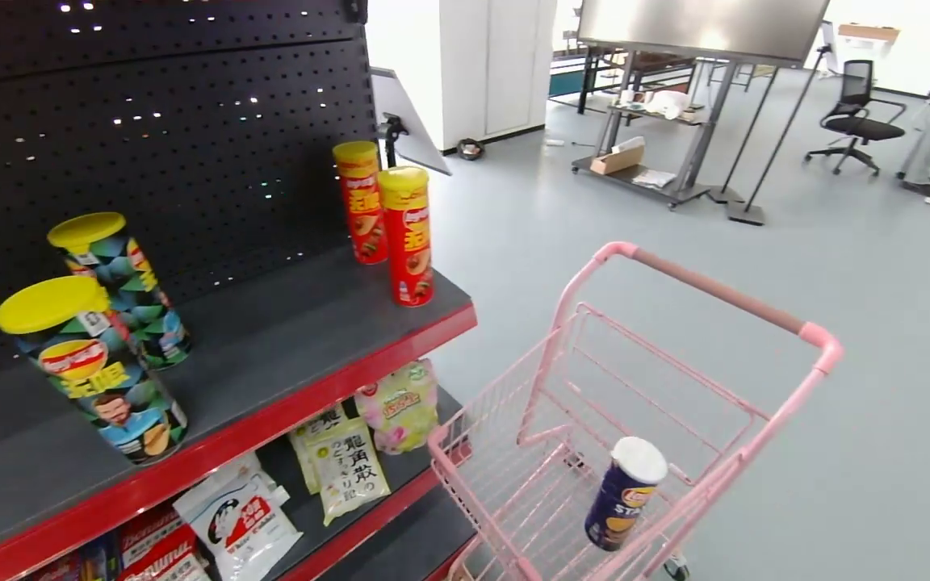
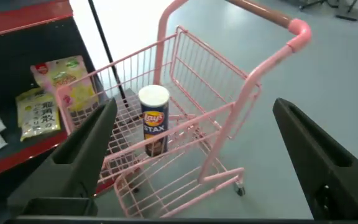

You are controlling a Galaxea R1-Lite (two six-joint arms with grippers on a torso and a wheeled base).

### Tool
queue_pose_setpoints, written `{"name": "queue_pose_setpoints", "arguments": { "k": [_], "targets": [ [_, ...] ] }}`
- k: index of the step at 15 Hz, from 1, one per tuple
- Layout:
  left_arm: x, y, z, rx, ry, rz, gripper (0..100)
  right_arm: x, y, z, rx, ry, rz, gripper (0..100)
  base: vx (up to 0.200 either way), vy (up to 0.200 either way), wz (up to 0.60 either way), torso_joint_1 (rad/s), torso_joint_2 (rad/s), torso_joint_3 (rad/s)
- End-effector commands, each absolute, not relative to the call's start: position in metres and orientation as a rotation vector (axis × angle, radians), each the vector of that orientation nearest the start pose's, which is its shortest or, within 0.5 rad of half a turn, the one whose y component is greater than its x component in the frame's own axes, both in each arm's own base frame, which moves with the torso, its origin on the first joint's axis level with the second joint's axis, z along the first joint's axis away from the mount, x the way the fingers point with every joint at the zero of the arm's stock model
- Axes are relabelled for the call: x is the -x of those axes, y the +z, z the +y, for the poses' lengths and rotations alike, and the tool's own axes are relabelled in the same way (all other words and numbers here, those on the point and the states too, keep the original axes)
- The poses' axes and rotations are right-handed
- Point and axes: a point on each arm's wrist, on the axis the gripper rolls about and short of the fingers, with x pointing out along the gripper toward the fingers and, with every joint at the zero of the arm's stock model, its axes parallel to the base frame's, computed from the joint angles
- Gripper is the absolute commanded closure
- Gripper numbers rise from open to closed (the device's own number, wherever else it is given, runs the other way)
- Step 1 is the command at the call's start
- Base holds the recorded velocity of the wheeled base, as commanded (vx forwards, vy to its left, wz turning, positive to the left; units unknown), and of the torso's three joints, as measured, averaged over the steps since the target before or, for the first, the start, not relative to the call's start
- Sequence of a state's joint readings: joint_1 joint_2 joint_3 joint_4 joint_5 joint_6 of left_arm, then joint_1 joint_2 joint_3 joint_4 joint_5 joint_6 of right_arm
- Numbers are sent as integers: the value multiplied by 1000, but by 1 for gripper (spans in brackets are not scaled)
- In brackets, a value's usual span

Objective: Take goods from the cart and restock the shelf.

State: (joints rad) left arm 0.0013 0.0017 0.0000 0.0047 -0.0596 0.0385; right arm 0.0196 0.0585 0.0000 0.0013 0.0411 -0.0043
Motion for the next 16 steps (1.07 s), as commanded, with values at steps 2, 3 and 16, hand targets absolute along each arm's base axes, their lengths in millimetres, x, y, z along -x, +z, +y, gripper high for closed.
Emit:
{"name": "queue_pose_setpoints", "arguments": {
  "k": [2,3,16],
  "targets": [
    [23,75,-1,-38,-58,7,0,20,76,0,4,66,44,0,0,0,-600,-2,2,2],
    [23,75,-1,-38,-58,7,0,20,76,0,4,66,44,0,0,0,0,0,0,0],
    [23,75,-1,-37,-58,7,0,-104,242,5,-179,52,302,0,0,0,0,0,0,0]
  ]
}}
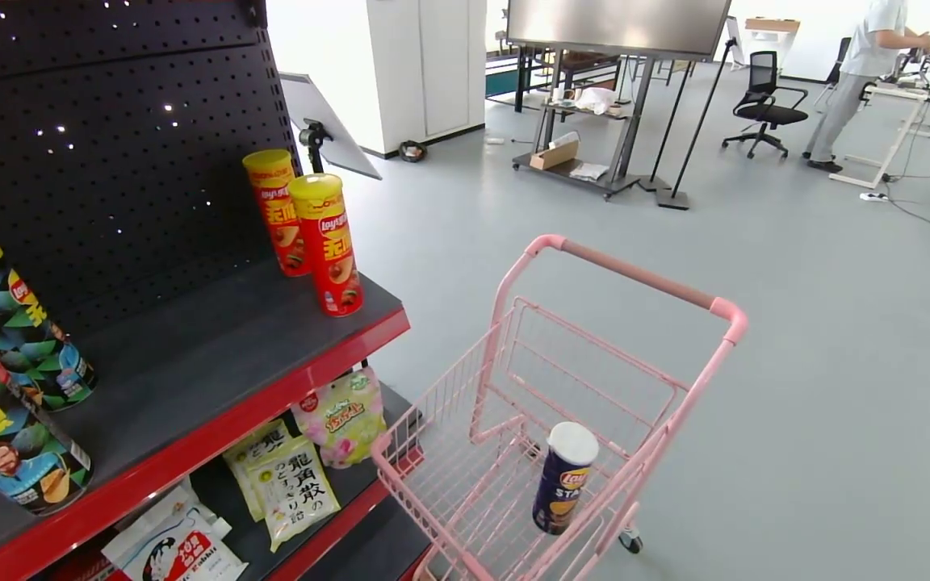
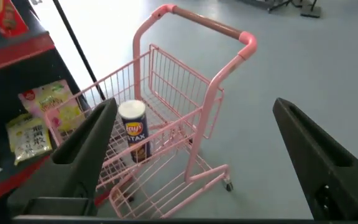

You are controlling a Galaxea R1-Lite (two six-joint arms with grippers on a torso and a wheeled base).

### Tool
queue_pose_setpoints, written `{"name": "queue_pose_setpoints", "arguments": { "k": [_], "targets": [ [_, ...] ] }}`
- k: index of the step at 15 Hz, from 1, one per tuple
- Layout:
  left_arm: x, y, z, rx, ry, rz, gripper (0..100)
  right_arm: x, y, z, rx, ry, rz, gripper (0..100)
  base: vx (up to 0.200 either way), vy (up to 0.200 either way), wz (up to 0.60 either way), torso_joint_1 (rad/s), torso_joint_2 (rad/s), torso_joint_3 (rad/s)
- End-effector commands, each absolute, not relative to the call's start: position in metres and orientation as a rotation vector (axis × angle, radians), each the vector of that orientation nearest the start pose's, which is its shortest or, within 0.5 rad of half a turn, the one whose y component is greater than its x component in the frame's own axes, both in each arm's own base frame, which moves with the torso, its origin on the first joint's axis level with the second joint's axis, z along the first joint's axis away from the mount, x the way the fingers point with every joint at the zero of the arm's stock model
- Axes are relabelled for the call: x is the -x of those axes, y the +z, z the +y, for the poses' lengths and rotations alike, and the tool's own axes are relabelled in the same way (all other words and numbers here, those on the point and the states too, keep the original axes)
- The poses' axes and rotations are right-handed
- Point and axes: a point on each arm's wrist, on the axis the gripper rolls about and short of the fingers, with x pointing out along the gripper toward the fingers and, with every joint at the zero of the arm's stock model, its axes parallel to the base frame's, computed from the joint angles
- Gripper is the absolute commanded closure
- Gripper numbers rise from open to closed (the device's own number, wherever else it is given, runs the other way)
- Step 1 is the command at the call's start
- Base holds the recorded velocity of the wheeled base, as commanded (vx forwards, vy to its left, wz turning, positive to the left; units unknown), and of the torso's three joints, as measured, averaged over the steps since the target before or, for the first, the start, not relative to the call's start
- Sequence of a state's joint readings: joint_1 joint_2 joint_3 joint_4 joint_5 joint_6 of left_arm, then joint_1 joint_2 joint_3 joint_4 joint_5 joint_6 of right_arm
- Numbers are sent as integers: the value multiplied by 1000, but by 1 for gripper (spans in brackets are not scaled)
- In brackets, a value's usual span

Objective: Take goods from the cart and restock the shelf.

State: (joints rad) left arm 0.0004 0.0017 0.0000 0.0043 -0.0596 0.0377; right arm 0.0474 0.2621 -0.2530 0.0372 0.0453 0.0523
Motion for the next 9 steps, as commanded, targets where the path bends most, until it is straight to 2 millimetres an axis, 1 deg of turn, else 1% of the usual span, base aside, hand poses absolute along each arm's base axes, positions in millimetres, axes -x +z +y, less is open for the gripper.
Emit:
{"name": "queue_pose_setpoints", "arguments": {
  "k": [1,2,3,4,5,6,9],
  "targets": [
    [23,75,-1,-37,-58,7,0,-147,231,3,-192,19,380,0,0,0,0,0,0,0],
    [23,75,-1,-38,-58,7,0,-163,222,2,-194,4,406,0,0,0,0,0,0,0],
    [23,75,-1,-37,-58,7,0,-198,190,1,-190,-15,485,0,0,0,0,0,0,0],
    [23,75,-1,-38,-58,7,0,-202,172,3,-164,-4,568,0,0,0,0,0,0,0],
    [23,75,-1,-37,-58,7,0,-212,152,8,-132,17,661,0,0,0,0,0,0,0],
    [23,75,-1,-37,-58,7,0,-219,139,13,-122,27,716,0,0,0,0,0,0,0],
    [23,75,-1,-38,-58,7,0,-229,132,21,-118,83,754,0,0,0,0,0,0,0]
  ]
}}
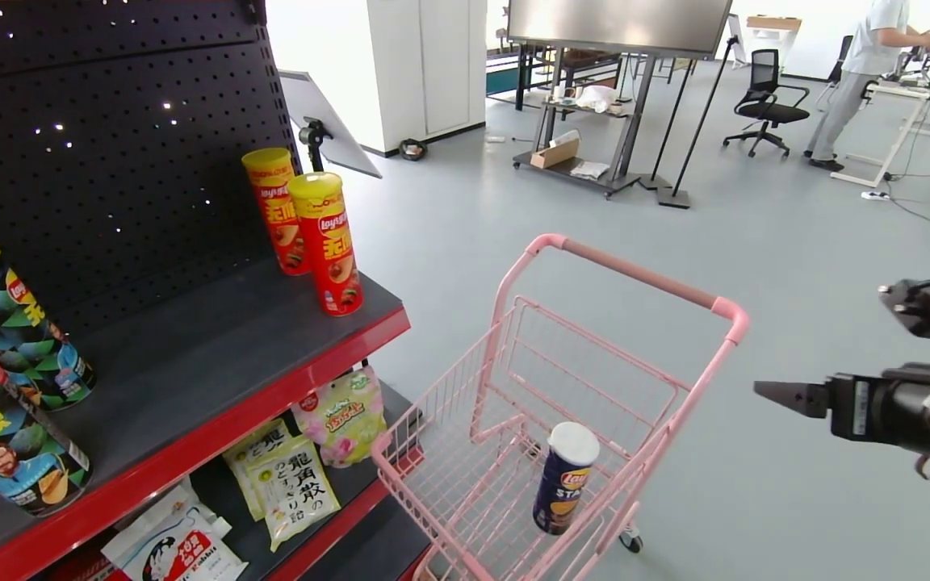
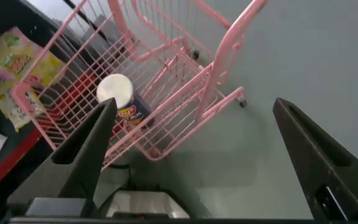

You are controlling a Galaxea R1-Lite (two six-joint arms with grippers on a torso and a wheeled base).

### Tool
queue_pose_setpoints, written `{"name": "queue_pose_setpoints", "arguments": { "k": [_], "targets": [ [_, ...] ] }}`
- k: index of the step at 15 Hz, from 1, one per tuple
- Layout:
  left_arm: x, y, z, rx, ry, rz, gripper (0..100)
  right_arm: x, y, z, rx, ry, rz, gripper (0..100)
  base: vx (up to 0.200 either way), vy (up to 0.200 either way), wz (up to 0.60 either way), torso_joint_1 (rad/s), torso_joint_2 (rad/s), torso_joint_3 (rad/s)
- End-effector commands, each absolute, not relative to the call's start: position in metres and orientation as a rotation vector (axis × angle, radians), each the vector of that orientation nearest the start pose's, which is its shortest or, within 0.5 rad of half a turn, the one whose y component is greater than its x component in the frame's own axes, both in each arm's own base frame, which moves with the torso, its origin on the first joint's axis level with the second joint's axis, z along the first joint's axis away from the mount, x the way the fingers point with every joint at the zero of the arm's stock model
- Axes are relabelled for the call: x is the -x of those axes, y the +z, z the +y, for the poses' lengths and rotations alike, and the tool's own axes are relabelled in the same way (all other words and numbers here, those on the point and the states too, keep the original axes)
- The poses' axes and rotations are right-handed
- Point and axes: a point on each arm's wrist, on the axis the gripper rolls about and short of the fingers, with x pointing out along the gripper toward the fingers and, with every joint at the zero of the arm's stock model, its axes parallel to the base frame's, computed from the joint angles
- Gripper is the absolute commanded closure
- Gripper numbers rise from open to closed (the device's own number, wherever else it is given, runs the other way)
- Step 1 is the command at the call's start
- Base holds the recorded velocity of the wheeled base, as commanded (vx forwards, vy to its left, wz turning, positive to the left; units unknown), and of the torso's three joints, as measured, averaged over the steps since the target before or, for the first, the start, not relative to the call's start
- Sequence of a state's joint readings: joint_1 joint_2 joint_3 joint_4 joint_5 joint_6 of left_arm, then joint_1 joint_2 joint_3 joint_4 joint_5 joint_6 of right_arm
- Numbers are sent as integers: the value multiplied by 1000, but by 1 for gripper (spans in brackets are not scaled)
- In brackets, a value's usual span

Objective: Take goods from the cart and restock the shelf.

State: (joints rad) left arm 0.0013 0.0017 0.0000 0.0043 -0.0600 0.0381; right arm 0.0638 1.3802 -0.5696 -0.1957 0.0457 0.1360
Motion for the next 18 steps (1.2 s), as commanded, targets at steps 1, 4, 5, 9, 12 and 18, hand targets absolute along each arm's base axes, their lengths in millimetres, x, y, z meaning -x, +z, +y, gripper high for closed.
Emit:
{"name": "queue_pose_setpoints", "arguments": {
  "k": [1,4,5,9,12,18],
  "targets": [
    [23,75,-1,-38,-58,7,0,-234,126,26,-118,107,778,0,0,0,0,0,0,0],
    [23,75,-1,-38,-58,7,0,-240,122,44,-96,176,758,0,0,0,0,0,0,0],
    [23,75,-1,-38,-58,7,0,-240,122,48,-91,192,750,0,0,0,0,-100,242,139],
    [23,75,-1,-38,-58,7,0,-232,115,65,-64,263,765,0,0,0,0,-139,342,193],
    [23,75,-1,-38,-58,7,0,-234,108,73,-45,294,731,0,0,0,0,-150,344,209],
    [23,75,-1,-37,-58,7,0,-231,100,96,-9,366,684,0,0,0,0,-143,364,213]
  ]
}}
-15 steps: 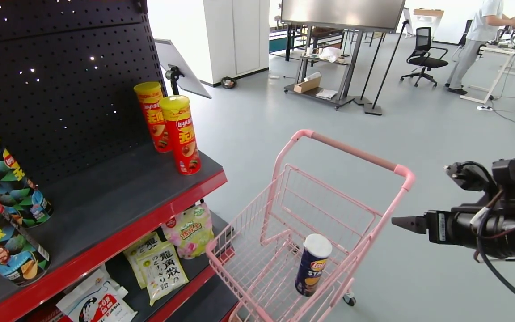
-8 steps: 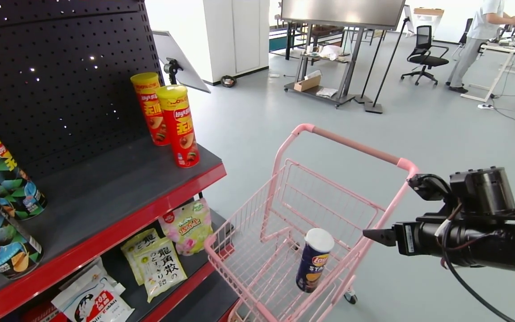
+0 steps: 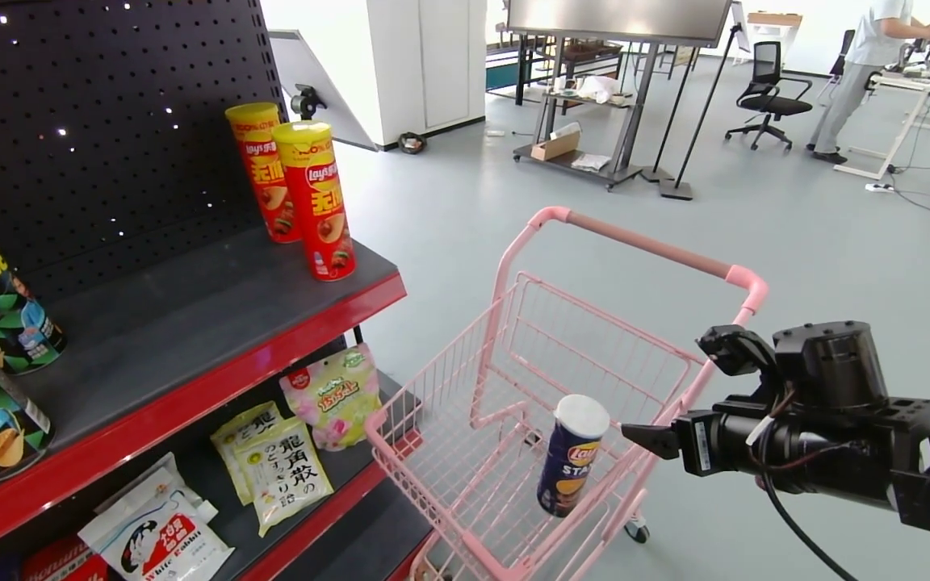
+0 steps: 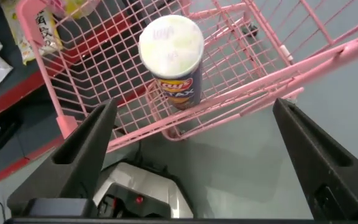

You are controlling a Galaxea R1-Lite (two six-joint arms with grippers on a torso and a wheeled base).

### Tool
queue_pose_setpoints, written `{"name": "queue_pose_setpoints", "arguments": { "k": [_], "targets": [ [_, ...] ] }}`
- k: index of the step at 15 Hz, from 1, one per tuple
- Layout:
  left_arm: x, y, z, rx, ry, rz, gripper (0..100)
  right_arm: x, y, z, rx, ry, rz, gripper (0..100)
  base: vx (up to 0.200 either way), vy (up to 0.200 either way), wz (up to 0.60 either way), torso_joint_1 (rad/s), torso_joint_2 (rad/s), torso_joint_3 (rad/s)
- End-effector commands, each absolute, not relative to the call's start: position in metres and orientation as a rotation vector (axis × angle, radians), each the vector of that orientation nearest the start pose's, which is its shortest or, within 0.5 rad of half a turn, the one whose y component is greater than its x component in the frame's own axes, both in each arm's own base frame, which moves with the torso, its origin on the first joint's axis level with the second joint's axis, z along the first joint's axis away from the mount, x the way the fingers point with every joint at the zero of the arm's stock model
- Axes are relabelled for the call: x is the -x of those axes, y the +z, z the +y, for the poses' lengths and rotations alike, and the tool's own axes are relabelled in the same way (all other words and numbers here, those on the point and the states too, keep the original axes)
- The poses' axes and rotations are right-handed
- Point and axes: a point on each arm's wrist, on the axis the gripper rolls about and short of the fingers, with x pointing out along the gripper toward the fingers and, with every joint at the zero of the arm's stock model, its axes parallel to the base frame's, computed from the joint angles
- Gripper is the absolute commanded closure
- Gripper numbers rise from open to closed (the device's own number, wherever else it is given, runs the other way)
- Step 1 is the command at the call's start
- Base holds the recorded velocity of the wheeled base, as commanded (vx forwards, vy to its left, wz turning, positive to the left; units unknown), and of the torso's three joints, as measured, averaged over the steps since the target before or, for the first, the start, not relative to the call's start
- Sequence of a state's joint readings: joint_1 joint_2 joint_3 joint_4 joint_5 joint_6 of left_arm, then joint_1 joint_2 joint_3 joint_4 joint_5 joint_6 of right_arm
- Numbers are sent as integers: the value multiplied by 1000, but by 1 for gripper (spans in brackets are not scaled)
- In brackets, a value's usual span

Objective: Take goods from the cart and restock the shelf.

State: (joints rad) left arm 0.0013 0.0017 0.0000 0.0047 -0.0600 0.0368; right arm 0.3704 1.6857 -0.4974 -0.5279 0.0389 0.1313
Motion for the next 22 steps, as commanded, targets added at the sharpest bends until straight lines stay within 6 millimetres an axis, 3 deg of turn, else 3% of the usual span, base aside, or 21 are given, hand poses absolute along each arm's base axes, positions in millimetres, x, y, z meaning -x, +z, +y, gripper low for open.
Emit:
{"name": "queue_pose_setpoints", "arguments": {
  "k": [1,10,22],
  "targets": [
    [23,75,-1,-37,-58,7,0,-230,99,97,-4,373,689,0,0,0,0,-144,388,232],
    [23,75,-1,-37,-58,7,0,-230,99,98,26,373,682,0,0,0,0,-114,311,196],
    [23,75,-1,-37,-58,7,0,-247,101,113,58,419,624,0,0,0,0,-63,193,126]
  ]
}}
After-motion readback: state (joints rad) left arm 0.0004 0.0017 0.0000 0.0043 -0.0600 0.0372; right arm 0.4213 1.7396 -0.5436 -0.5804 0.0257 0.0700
